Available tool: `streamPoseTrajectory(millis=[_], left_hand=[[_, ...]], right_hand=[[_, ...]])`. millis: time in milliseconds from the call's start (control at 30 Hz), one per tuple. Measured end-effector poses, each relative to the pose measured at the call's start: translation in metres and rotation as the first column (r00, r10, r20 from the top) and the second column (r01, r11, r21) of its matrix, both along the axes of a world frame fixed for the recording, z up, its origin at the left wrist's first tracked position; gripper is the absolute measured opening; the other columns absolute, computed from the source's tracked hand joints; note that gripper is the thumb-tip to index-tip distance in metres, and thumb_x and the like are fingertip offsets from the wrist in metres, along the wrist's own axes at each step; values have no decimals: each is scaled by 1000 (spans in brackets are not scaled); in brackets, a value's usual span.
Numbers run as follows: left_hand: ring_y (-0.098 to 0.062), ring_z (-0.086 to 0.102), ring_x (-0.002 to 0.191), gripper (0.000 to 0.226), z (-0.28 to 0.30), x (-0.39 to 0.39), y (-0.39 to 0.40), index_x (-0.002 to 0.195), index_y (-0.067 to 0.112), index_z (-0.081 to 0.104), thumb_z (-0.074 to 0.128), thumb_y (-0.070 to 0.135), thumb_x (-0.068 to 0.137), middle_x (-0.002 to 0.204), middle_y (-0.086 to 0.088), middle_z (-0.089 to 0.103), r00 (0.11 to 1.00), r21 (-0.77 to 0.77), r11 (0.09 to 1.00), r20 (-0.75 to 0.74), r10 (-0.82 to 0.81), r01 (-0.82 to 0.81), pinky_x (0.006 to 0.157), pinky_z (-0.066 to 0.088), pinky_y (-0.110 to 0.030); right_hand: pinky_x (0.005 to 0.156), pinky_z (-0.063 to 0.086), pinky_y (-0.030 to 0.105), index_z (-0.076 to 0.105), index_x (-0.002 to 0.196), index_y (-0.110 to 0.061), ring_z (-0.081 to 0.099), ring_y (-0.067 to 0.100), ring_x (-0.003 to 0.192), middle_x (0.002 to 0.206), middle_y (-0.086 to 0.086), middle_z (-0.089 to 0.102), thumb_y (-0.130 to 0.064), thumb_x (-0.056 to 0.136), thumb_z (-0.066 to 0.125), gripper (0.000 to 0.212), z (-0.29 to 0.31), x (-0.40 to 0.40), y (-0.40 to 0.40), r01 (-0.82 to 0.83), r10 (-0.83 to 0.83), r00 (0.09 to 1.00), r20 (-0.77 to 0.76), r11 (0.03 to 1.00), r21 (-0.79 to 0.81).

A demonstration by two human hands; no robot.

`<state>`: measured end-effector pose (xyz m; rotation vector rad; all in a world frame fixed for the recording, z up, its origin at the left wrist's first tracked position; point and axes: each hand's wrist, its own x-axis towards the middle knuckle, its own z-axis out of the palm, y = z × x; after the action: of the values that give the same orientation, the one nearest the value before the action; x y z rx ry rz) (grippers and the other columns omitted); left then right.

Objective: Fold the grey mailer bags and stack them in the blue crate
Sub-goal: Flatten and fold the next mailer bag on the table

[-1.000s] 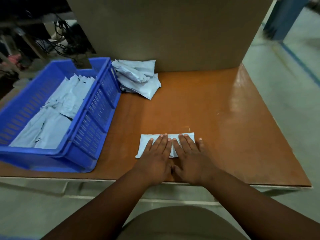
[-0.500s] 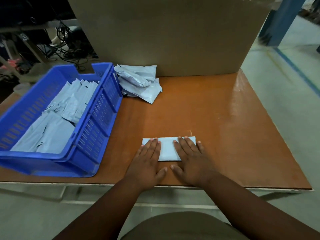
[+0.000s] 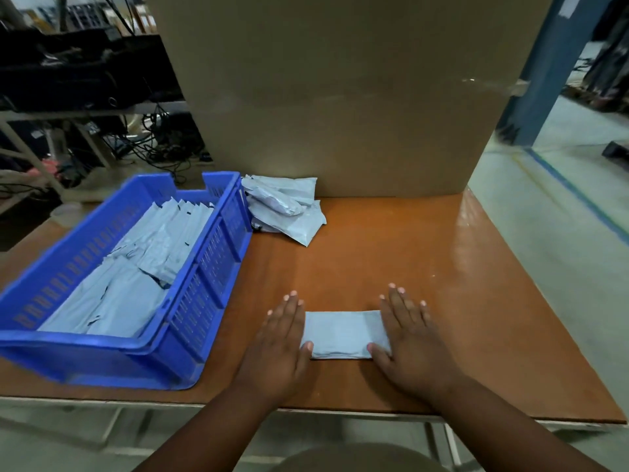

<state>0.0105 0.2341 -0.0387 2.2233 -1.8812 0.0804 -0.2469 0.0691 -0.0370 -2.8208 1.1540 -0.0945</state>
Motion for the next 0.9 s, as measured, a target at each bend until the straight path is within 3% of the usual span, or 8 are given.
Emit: streamPoseTrajectory(millis=[100, 167, 300, 400, 600, 700, 800, 900], left_hand=[[-13, -9, 163, 69, 0, -23, -39, 170, 13, 7, 30, 40, 111, 178, -2, -8, 981, 0, 982, -25, -191, 191, 133, 9, -41], [-13, -8, 163, 70, -11, -32, -54, 170, 12, 8, 31, 35, 108, 177, -3, -7, 976, 48, 977, -79, -203, 208, 132, 12, -43], [-18, 13, 163, 70, -26, -35, -58, 169, 11, 19, 36, 34, 104, 177, -7, 13, 980, 73, 977, -14, -198, 198, 130, 21, -47], [-20, 17, 162, 68, -32, -28, -52, 168, 10, 23, 37, 42, 109, 175, -8, 21, 984, 24, 984, -1, -179, 179, 130, 20, -47], [-17, 8, 164, 79, -45, 2, -38, 168, 14, 22, 35, 63, 107, 176, -3, 18, 981, 57, 979, -18, -194, 194, 132, 14, -46], [-8, -5, 162, 83, -43, 11, -37, 170, 25, 9, 26, 73, 104, 178, 7, 2, 983, 178, 976, -159, -97, 125, 133, 8, -43], [-8, -1, 162, 90, -28, 18, -42, 170, 29, 7, 17, 81, 98, 178, 10, 1, 960, 307, 952, -269, 82, 5, 133, 5, -44], [-13, 9, 163, 101, -4, 34, -44, 170, 27, 14, 36, 87, 92, 178, 6, 9, 947, 367, 925, -253, 198, -95, 132, 10, -44]], right_hand=[[131, -7, 51, -6, 169, -22, -16, 20, 162, 174, 2, -20, -63, 102, 28, 86, 17, 40, 9, -223, 223, 975, 9, 975, 17], [131, -9, 48, -5, 169, -21, -11, 21, 163, 174, 2, -14, -51, 103, 25, 79, 9, 59, 17, -308, 309, 951, -4, 948, 83], [132, -5, 47, 5, 170, -23, 4, 21, 164, 178, 2, 5, -50, 103, 28, 76, -11, 57, 14, -295, 297, 955, -22, 953, 64], [132, 1, 48, 12, 170, -25, 11, 21, 163, 176, 0, 17, -58, 99, 33, 81, -13, 54, 11, -291, 292, 956, -12, 956, 45], [132, 2, 48, 8, 170, -26, -2, 20, 164, 178, -4, 0, -82, 98, 27, 94, -23, 32, 0, -172, 174, 985, -14, 980, 105], [131, -5, 45, -1, 170, -30, -10, 17, 163, 177, -6, -10, -80, 101, 15, 86, -21, 17, -8, -136, 143, 989, -45, 981, 136], [130, -7, 46, -6, 168, -37, -12, 14, 162, 176, -9, -14, -80, 95, -3, 85, -15, 8, -12, -117, 132, 989, -60, 971, 207], [131, -4, 50, 3, 168, -40, -7, 15, 163, 177, -7, -6, -78, 98, 4, 80, -2, 7, -20, -79, 100, 993, -63, 959, 274]])
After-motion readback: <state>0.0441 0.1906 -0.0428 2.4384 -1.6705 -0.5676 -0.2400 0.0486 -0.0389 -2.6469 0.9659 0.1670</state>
